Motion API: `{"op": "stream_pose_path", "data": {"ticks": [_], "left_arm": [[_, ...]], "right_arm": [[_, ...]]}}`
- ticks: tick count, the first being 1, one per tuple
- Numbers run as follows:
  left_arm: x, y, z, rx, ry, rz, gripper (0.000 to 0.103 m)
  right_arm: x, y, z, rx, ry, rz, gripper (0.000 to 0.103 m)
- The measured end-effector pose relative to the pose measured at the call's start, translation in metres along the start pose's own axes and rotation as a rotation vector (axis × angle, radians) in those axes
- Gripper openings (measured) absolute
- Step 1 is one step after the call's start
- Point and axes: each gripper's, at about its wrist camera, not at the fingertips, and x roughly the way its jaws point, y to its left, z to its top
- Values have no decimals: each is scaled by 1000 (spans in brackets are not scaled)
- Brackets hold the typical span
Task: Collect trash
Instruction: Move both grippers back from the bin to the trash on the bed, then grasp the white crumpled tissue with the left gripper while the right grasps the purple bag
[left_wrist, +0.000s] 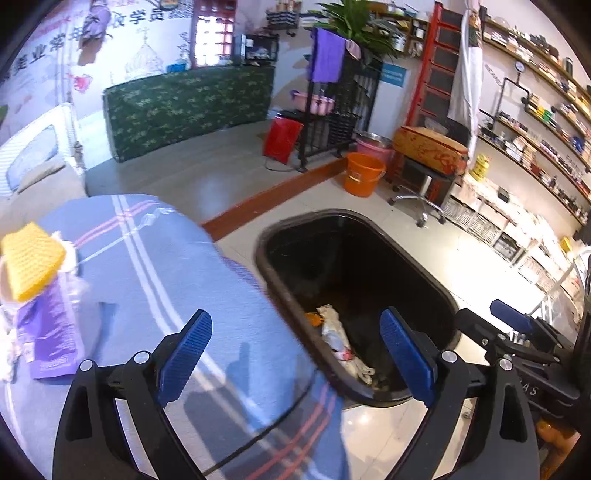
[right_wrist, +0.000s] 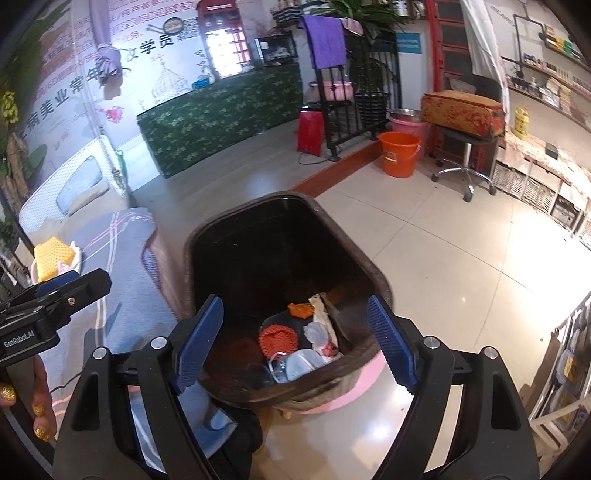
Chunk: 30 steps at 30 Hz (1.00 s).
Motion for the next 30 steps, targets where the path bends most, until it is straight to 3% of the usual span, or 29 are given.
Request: {"op": "stream_pose_path", "data": {"ticks": [9,19,25,30], "left_arm": [[-27,54,-21,-113,-10,112,92],[-68,143,-58,-300,-9,253,92],[-91,196,-75,-355,-4,352,92],[-92,244,-77,-322,33,431,92]], "right_arm": [[7,52,1,-96,20,111,81],[14,136,0,-220,72,299,81],[19,196,-2,-293,110,401,81],[17,232,-8,-339,123,440,81]]}}
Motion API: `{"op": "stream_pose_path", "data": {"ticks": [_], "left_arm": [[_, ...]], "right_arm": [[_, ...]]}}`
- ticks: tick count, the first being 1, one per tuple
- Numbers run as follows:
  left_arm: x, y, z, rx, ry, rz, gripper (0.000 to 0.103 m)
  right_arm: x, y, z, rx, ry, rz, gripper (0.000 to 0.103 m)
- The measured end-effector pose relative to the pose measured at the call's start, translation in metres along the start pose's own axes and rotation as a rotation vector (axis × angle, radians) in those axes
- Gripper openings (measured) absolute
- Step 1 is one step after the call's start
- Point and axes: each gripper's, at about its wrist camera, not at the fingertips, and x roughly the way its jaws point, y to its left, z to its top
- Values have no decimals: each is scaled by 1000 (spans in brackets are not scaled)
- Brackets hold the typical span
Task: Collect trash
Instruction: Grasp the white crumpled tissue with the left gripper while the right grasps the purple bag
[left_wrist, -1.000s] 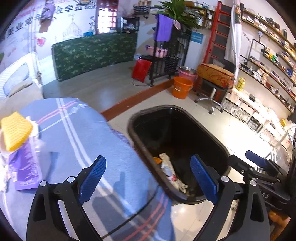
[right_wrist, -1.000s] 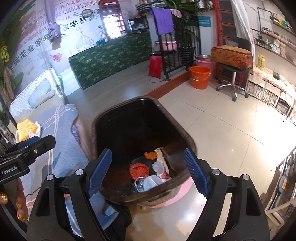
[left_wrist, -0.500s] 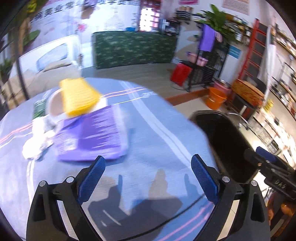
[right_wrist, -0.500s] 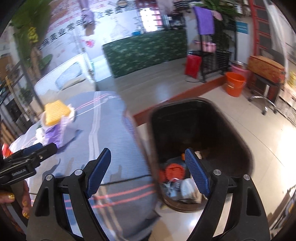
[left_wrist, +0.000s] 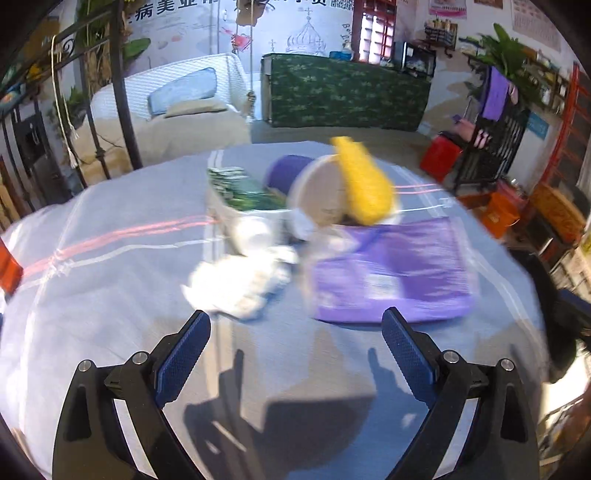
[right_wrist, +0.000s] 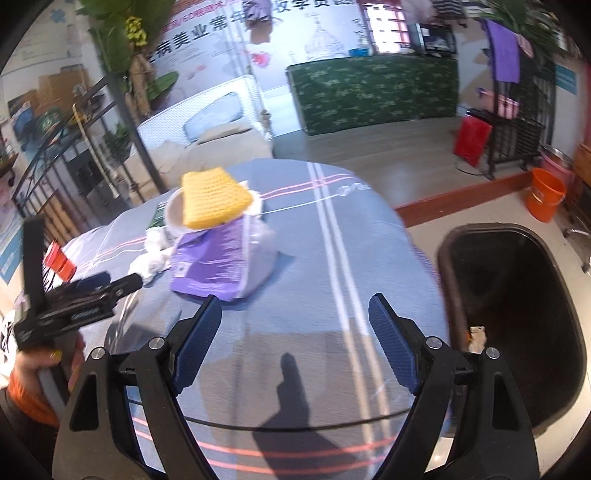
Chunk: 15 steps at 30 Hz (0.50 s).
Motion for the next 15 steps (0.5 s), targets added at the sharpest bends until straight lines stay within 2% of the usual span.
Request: {"op": "stream_pose_path", "data": {"ticks": [4,9,11,13,15], "left_arm": [[21,29,11,9,23,24,90],[40,43,18,2,66,-24,85],[48,38,14,39,88,-28,82],[56,35,10,64,97,7,67],[60,36,6,45,108,-10,56]], "right_arm": [[7,13,-2,-20,22,8,81],[16,16,-3,-19,52,1,81],[21,18,-1,-18,60,3,81],[25,20,3,-18,65,8,81],[29,23,7,-19,65,11,81]]}}
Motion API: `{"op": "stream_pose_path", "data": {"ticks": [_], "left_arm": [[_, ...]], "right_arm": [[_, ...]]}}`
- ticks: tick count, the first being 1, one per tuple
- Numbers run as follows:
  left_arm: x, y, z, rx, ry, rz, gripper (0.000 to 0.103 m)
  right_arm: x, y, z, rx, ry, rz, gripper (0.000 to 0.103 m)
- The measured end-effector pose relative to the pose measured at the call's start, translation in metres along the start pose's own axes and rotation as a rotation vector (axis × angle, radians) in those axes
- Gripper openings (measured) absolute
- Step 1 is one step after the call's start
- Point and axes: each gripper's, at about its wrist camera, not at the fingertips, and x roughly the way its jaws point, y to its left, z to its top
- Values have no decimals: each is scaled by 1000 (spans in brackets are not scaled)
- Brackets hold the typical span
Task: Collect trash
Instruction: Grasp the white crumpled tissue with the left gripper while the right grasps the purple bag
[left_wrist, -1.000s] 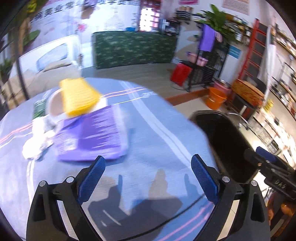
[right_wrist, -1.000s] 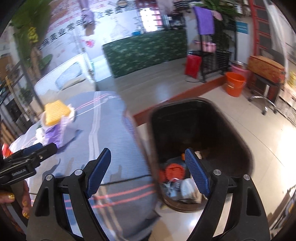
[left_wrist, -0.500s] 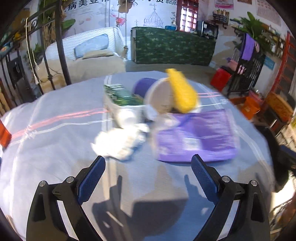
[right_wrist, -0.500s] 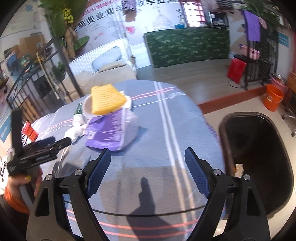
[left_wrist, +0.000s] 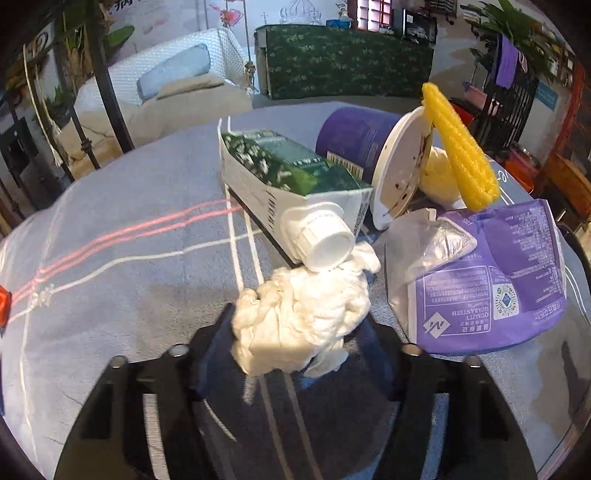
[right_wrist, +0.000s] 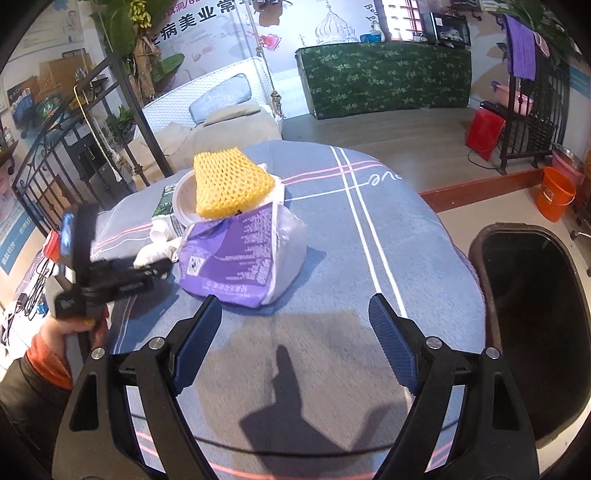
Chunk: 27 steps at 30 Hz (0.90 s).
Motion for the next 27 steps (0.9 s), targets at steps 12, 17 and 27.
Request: {"op": "stream_pose_path", "data": {"ticks": [12,17,27], "left_arm": [[-38,6,-13,-47,-69,-19,38],[-58,0,-18,-71,-108,-46,38],[-71,0,-25,-102,-129,-53,38]], "right_arm": [[28,20,13,-19,27,18,81],[42,24,24,-4,34,35,81],[97,28,37,18,169,16,64]]}}
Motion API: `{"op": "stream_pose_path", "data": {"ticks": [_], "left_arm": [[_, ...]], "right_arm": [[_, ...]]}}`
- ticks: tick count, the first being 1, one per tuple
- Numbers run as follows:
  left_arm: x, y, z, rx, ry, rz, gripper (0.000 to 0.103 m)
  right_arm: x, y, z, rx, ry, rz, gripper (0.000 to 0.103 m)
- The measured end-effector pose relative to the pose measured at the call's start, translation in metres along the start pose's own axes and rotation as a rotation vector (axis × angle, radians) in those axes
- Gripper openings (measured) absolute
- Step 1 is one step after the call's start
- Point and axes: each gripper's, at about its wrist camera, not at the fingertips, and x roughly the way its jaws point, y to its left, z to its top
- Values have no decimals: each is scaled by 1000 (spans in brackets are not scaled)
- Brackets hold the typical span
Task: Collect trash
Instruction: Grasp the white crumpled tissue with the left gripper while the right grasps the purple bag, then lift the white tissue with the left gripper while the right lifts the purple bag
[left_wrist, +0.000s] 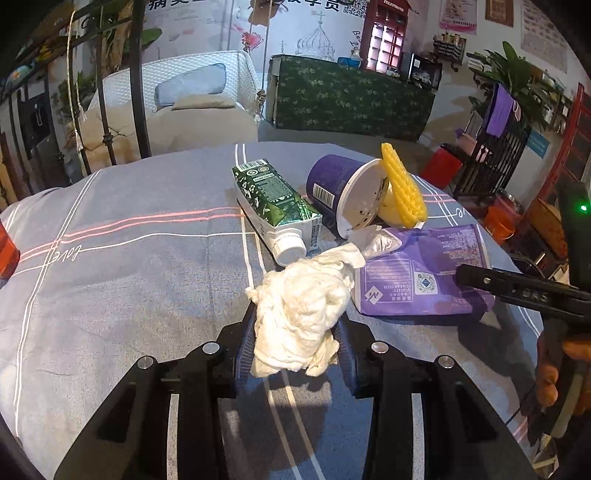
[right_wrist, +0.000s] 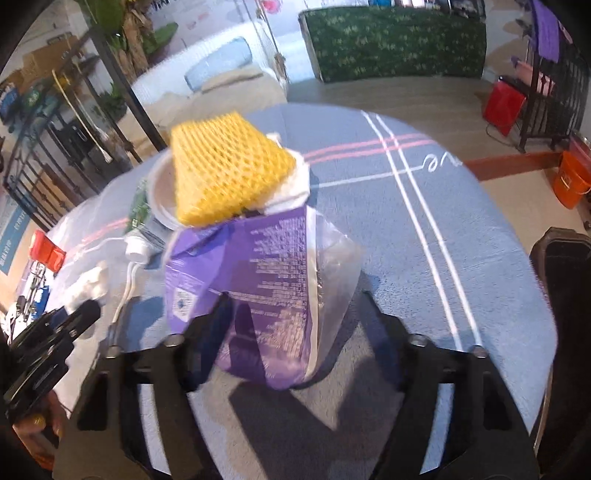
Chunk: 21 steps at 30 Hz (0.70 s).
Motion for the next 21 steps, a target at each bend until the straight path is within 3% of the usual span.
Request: {"op": "stream_pose_path", "data": {"ticks": [2,7,21], "left_arm": [[2,-1,-3,5,4,10,38],[7,0,-11,-20,24,12,38],[-6,-17,-23,-28,12,16,38]], "right_arm": [[7,0,-1,7,20,12,57],[13,1,-10,5,36,53,25],[-31,3,-33,-23,-49,100,17]]}}
